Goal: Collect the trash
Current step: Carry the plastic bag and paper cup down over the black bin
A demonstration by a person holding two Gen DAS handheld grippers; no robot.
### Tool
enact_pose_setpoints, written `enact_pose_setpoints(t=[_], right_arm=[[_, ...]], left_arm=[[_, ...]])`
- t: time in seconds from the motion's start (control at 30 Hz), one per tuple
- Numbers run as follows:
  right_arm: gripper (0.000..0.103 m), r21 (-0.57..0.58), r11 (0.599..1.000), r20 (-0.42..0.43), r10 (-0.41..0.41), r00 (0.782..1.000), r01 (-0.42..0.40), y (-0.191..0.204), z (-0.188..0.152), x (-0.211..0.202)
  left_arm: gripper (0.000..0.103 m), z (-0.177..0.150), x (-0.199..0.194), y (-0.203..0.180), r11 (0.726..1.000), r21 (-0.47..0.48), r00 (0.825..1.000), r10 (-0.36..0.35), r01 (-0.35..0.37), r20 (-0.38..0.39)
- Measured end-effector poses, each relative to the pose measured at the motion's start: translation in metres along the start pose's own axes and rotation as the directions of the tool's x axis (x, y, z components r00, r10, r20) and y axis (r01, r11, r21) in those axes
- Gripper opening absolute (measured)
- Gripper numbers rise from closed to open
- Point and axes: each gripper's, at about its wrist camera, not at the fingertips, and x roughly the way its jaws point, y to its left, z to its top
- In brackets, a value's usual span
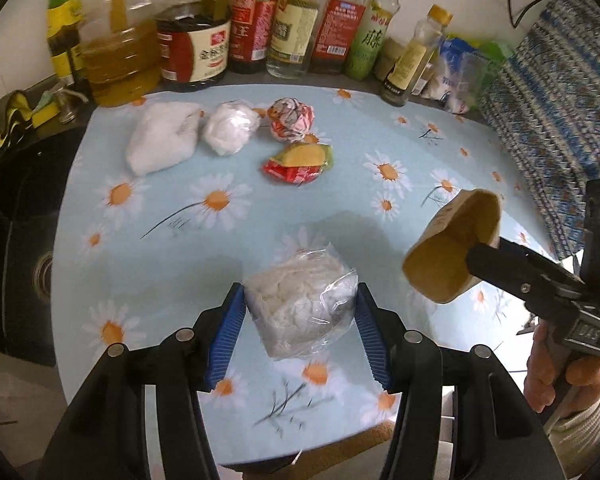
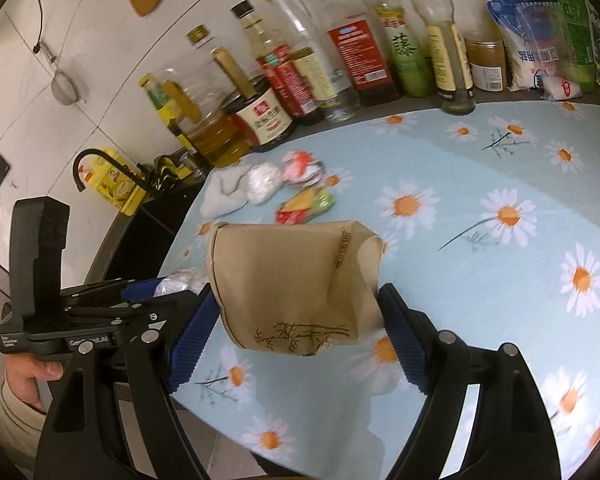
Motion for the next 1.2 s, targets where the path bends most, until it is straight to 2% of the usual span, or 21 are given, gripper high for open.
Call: enact_pose_setpoints(t=[0.33,0.57,0.87,1.2], right_arm=[[0.08,-0.01,0.999,0.004,-0.033,0.999,0.033,0.059,-0.044,-0.009],[0.08,-0.029,0.999,-0.019,-0.038,0.999,0.037,0.092,-0.079,-0.007],[0.08,-0.018,0.999,-0.062,-0.043,0.997,0.042,0.121,-0.129,-0.001],[0.08,0.004,0.999,-0.134,-0.052,0.99,0.053,0.132,-0.171,0.018]], left_arm=[[0.053,-0.056,-0.045,0.029,0.998,-0.016,0.997,-0.057,0.058,0.061],[0.053,-0.096,-0.064,0.048,0.996,-0.04,0.994,-0.078,0.081,0.07],[0.053,-0.143,-0.069,0.067,0.994,-0.056,0.995,-0.096,0.097,0.035],[0.053,-0.182,-0.057,0.085,0.991,-0.084,0.993,-0.11,0.107,-0.031]])
